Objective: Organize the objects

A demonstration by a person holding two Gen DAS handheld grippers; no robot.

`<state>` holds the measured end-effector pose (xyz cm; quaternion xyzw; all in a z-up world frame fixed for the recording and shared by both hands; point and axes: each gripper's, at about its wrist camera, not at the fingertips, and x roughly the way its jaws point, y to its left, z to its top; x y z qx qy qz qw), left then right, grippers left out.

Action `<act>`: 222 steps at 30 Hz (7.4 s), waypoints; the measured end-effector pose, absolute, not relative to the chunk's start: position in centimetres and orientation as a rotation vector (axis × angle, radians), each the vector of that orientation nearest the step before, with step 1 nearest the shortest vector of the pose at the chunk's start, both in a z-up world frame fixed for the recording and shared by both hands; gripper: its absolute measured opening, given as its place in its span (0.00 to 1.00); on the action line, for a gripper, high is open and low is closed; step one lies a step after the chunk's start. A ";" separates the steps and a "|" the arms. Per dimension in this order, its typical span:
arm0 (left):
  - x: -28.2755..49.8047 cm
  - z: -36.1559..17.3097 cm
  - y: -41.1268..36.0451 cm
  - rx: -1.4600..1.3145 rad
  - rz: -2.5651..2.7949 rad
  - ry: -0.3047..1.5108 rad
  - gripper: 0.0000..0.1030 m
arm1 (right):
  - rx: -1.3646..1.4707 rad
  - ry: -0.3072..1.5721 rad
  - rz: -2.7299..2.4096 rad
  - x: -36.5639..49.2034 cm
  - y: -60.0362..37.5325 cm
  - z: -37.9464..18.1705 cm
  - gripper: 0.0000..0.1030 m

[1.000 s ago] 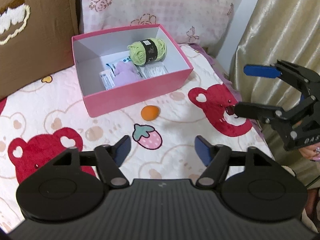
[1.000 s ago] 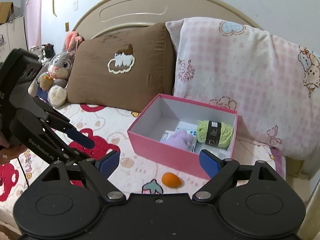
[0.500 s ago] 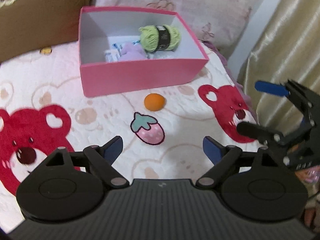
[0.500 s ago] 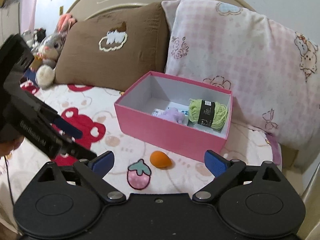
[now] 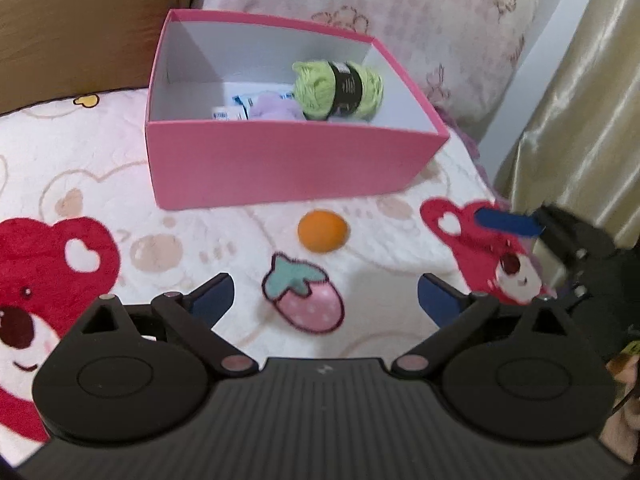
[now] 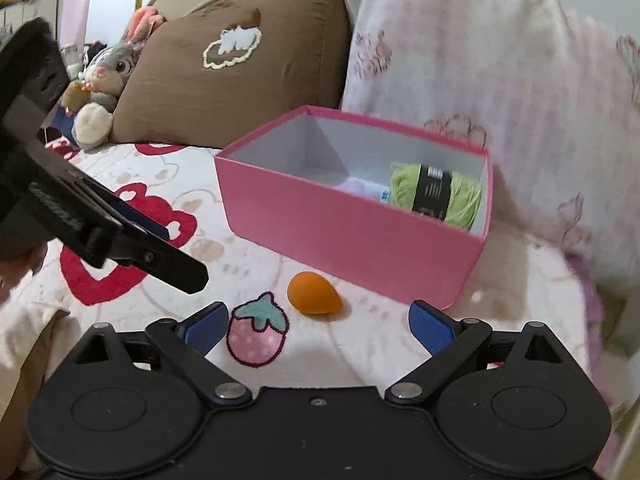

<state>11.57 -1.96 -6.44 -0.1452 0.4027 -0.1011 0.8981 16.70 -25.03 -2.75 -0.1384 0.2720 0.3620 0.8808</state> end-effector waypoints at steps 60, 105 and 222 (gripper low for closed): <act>16.8 -12.1 -4.5 -0.297 -0.283 0.806 0.35 | -0.207 0.640 0.774 20.9 -20.6 -8.8 0.51; 15.6 7.0 -1.3 -0.176 -0.373 0.875 0.35 | -0.364 0.615 0.785 17.9 -16.9 8.7 0.52; 7.7 5.3 -1.8 -0.188 0.089 0.947 0.74 | -0.180 0.769 0.505 14.1 -24.4 8.3 0.88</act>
